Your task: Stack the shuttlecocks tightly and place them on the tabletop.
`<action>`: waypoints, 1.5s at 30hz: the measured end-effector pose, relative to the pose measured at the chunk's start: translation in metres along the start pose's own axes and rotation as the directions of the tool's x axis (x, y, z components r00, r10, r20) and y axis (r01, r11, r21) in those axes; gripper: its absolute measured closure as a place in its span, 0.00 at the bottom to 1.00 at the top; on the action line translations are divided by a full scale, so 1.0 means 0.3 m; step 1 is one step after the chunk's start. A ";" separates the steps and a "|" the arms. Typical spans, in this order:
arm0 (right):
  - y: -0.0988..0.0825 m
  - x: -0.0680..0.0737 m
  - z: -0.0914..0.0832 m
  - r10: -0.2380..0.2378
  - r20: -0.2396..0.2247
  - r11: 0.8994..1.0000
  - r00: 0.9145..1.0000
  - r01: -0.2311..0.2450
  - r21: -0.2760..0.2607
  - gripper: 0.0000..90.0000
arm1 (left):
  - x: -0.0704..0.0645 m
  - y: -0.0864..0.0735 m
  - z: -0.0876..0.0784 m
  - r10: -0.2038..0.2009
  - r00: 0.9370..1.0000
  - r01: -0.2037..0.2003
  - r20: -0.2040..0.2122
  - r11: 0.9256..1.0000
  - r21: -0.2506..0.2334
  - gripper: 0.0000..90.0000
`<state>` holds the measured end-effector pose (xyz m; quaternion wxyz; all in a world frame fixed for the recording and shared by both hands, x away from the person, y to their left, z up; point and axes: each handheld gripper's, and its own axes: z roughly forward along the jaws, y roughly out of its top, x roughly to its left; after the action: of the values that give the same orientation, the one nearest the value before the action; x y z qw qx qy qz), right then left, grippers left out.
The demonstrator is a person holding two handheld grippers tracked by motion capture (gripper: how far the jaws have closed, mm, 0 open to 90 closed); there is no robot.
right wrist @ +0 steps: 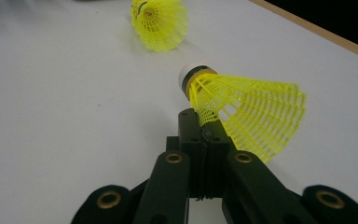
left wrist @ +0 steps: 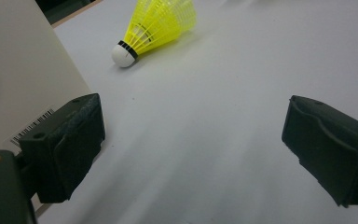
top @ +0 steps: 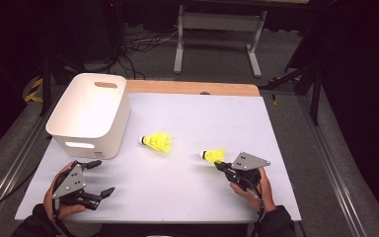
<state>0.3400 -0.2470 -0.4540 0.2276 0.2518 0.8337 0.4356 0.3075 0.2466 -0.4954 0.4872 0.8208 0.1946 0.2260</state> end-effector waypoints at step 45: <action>0.198 0.027 0.396 -0.023 -0.116 0.999 0.993 0.028 0.040 0.99 | 0.000 -0.001 0.000 0.009 1.000 -0.009 0.013 1.000 0.003 0.08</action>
<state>0.4180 -0.1400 -0.4667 0.1793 0.2204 0.8575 0.4289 0.3076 0.2467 -0.4956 0.4863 0.8239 0.1878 0.2224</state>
